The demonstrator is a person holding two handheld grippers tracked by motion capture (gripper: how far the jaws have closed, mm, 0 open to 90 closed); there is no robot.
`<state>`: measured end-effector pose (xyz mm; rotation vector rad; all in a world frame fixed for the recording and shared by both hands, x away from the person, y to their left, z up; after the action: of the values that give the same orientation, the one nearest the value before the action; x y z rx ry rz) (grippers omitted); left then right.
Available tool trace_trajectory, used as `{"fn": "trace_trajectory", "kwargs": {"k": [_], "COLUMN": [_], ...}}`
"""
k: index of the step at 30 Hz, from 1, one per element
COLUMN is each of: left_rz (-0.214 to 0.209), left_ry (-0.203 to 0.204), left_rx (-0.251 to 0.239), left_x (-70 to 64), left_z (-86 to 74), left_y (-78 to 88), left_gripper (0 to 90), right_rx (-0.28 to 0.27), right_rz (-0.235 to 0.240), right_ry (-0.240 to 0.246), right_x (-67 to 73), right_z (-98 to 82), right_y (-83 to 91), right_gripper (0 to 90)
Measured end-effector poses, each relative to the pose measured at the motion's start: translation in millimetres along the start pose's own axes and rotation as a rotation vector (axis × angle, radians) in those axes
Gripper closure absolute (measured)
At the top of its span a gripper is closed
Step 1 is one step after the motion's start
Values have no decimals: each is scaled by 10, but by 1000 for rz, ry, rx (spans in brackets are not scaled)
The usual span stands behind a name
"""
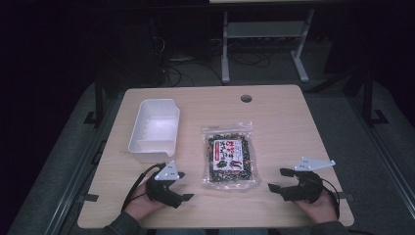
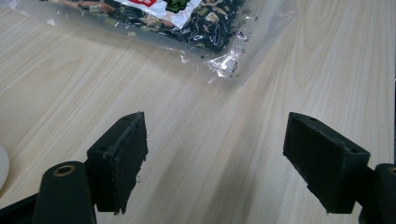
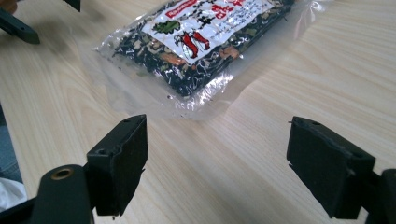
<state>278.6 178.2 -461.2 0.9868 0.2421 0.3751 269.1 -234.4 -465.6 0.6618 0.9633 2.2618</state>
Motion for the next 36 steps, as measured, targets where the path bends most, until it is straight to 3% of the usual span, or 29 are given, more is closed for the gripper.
{"fn": "trace_trajectory", "kwargs": {"k": [9,19,31,36], "left_rz": [8,8,9,7], "left_ry": [6,11,17,19], "left_rx": [-11,-28,-34,-36], "left_x": [-4,-31,-19,-13], "left_z": [4,39,43,36], "left_y": [22,15,19,30], "left_gripper": [215,221,226,226], "right_rx": [8,25,41,81], "right_rz": [14,26,23,21], "right_ry": [-27,-48,-40,-34], "right_x": [-51,-172,-423,-551], "right_z": [7,200,778,1058], "right_y": [-32,-52,-127,-215], "right_gripper": [196,188,190,187]}}
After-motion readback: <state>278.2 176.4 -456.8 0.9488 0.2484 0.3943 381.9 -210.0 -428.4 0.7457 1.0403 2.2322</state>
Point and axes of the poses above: each handheld gripper's, and its own axes: y roughly backward along the jaws, z roughly out of its top, x roughly to its left, the point moved 2 cm from there along -y, roughly forward along the jaws, and after that the axes turned 13 degrees about x, right-handed, at the moved point
